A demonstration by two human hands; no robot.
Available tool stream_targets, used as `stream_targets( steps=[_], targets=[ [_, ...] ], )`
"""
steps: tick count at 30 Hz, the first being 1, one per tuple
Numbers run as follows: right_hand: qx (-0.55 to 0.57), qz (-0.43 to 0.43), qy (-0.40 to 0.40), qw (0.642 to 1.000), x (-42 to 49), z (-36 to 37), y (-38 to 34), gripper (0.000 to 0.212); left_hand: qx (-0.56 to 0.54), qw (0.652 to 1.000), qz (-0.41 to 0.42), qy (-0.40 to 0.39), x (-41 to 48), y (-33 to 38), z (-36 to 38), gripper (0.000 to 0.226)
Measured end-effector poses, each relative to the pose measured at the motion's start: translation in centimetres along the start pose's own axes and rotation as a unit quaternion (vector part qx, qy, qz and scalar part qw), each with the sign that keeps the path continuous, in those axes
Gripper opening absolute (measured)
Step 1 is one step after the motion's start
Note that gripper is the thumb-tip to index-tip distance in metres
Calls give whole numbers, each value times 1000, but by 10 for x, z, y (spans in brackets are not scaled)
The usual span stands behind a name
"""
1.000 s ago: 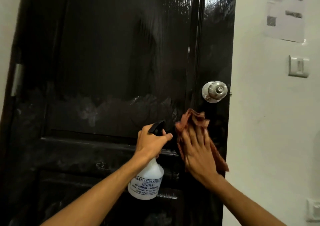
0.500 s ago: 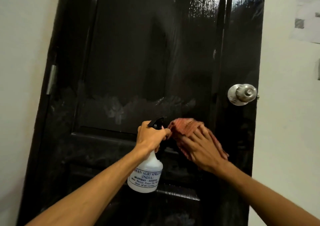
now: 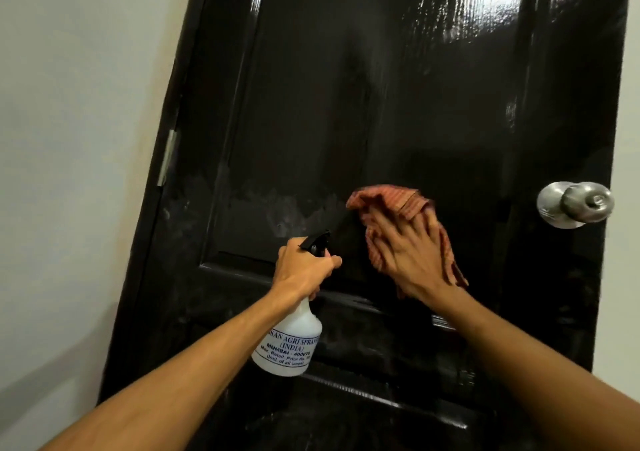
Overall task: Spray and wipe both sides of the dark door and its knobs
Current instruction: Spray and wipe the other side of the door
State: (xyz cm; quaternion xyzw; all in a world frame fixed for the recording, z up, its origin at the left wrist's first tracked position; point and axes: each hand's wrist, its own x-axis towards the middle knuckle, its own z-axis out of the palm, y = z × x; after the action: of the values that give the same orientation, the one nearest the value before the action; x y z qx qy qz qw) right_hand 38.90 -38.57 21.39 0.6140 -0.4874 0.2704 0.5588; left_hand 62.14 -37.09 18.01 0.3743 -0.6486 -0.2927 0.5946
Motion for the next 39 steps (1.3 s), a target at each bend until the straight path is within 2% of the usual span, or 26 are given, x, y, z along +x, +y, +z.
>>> stream_targets(
  steps=[1,3,7,8,9,11,13,15,17,19,20,24,26,27,29,31,32,34,36,37,39],
  targets=[
    [-4,30,6,1000,7,-6,-1,61,0,1000,-3,4,2,-2,-2,20],
    [-5,20,22,1000,2,7,-25,65,5,1000,-7,12,8,-11,-12,20],
    [21,-189,-12,982,-38,35,-69,57,24,999,-8,22,14,-28,-30,17],
    [20,-208,-2,978,-26,35,-67,53,23,999,-9,23,14,-30,-33,18],
    [22,-196,18,980,-8,33,-66,49,19,999,-11,25,15,-34,-39,19],
    [18,-95,61,993,36,23,-60,51,13,999,-16,34,17,-40,-51,19],
    [7,-14,47,999,61,21,-62,61,17,999,-18,46,22,-43,-65,19],
    [1,-44,33,998,50,35,-88,66,20,998,-18,62,29,-47,-77,20],
    [31,-155,14,987,21,57,-121,61,23,997,-17,73,33,-52,-90,21],
    [51,-212,8,976,16,73,-128,54,27,996,-23,80,33,-56,-98,20],
    [62,-207,26,976,29,78,-131,51,29,996,-24,86,33,-60,-107,19],
    [55,-32,63,996,90,53,-130,55,34,994,-31,96,35,-73,-133,18],
    [48,-65,61,995,84,60,-151,62,41,993,-30,110,40,-80,-148,18],
    [52,-118,48,991,74,66,-169,63,42,992,-28,117,43,-84,-157,18],
    [67,-218,19,973,48,76,-187,61,39,993,-22,112,44,-86,-163,20],
    [75,-266,29,961,64,78,-191,54,41,993,-18,108,44,-89,-173,23],
    [75,-251,47,964,83,76,-195,50,43,993,-20,108,44,-91,-180,22],
    [79,-159,80,981,124,69,-200,48,41,993,-21,110,47,-97,-194,22],
    [69,-99,73,990,144,73,-213,54,35,992,-22,118,50,-104,-208,21],
    [67,-114,63,989,144,84,-229,58,34,991,-19,126,54,-108,-216,21],
    [72,-203,31,976,120,106,-261,60,37,990,-14,138,59,-112,-228,20]
  ],
)
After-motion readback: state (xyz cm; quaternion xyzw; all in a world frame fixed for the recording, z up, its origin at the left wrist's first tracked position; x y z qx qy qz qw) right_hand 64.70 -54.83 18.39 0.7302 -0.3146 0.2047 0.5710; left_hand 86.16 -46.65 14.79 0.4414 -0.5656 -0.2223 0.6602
